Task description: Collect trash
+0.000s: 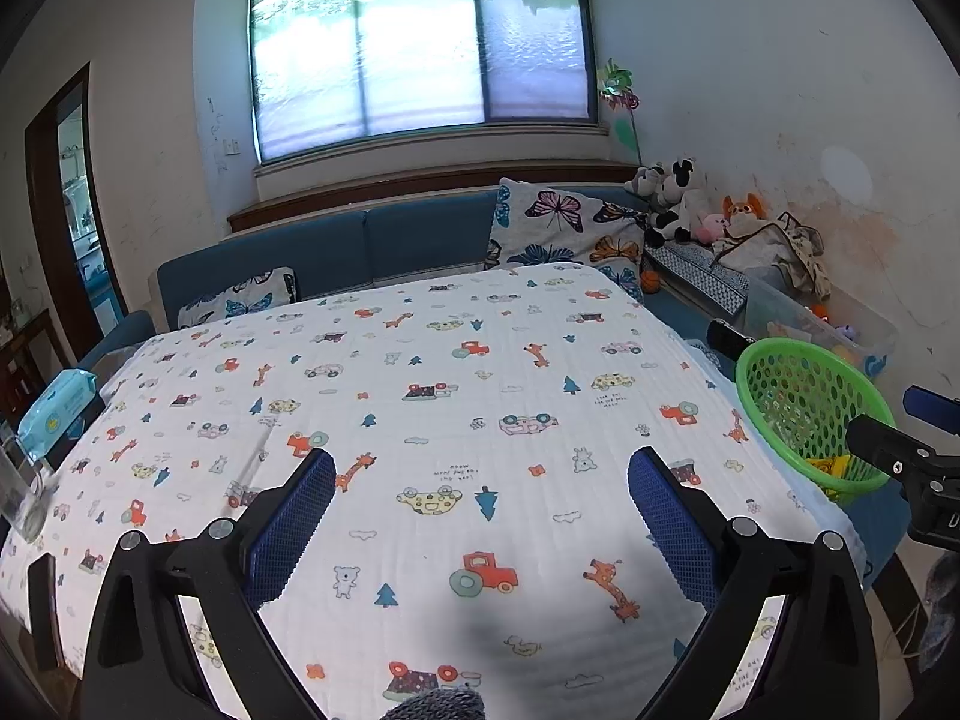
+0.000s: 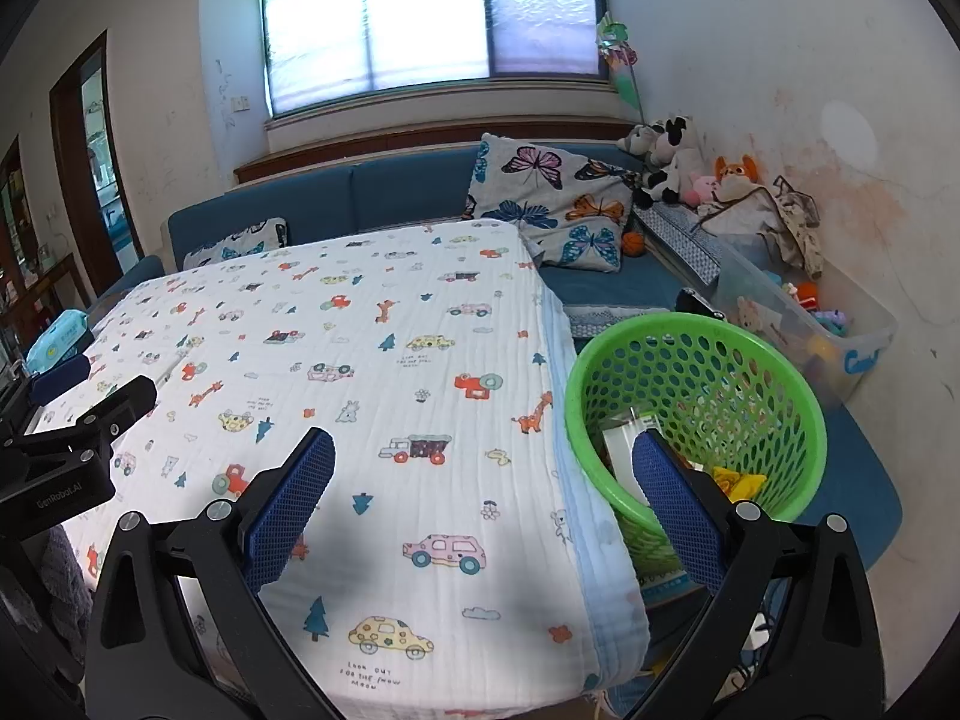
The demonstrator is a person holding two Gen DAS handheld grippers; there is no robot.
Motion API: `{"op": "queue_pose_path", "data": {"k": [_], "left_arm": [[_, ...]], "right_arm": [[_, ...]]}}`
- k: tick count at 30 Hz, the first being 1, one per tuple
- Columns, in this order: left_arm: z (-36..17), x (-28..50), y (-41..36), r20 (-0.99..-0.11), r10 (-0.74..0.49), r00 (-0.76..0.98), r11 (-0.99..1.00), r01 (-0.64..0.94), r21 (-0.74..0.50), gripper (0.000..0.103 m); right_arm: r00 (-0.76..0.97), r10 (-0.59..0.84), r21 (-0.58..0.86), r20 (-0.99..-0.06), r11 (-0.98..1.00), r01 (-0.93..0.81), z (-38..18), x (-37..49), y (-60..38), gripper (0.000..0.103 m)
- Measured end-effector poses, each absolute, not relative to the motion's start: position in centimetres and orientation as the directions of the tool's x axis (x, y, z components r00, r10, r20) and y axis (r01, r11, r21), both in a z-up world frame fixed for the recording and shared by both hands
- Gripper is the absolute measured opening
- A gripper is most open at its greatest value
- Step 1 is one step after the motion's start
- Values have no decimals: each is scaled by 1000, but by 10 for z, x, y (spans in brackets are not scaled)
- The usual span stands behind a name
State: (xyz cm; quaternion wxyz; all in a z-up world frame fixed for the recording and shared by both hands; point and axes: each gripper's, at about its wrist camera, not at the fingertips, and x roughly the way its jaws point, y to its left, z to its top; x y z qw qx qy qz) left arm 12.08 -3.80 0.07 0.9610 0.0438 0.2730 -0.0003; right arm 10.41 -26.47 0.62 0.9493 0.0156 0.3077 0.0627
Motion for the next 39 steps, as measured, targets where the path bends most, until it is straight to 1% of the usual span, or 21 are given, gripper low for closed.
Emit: {"op": "queue_pose_path", "data": {"k": [34,39], "left_arm": [[1,120,-40,-524,22,852,996,26,84,95],[2,119,-41,-512,26,858,996,24,90,95]], "right_arm": [[801,132,68,-584,991,-114,4,103,-262,99],[800,132,67,-585,991,-114,4,103,-261,99]]}}
